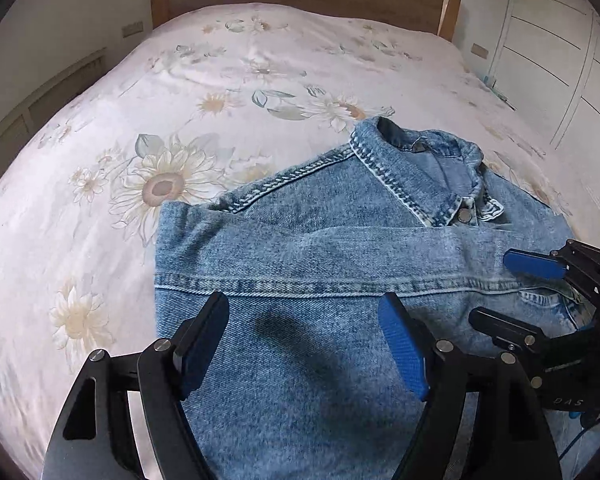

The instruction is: Fold large clothes

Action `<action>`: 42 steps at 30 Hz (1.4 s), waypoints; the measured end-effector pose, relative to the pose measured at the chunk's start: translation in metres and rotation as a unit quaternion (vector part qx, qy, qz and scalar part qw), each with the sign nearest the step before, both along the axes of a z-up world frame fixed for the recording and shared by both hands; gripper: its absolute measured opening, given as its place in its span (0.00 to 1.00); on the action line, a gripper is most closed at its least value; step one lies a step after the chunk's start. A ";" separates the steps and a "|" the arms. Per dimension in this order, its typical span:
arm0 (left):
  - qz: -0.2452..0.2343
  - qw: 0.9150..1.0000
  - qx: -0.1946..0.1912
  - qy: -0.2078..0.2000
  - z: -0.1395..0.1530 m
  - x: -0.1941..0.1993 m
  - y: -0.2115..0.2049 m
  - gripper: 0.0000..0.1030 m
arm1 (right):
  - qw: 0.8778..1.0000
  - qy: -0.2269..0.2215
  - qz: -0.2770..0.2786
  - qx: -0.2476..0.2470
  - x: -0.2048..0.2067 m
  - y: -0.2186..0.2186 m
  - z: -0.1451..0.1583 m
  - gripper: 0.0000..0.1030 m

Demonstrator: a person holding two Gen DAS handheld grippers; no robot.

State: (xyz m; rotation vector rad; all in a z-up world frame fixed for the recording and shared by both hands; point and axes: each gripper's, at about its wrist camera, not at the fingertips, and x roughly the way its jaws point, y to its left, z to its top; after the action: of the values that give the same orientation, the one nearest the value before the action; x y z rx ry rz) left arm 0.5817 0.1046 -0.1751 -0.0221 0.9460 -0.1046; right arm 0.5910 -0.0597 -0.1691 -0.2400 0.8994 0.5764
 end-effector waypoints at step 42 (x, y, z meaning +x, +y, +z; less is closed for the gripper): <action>0.066 0.998 0.022 -0.012 0.073 -0.217 -0.005 0.88 | 0.994 0.020 -0.106 -0.021 -0.204 -0.183 0.037 0.73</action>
State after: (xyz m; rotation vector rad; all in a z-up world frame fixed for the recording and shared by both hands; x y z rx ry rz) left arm 0.3652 0.1001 -0.1020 -0.0417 0.9206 0.0374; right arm 0.3871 -0.2424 -0.1320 -0.1688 0.9639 0.3672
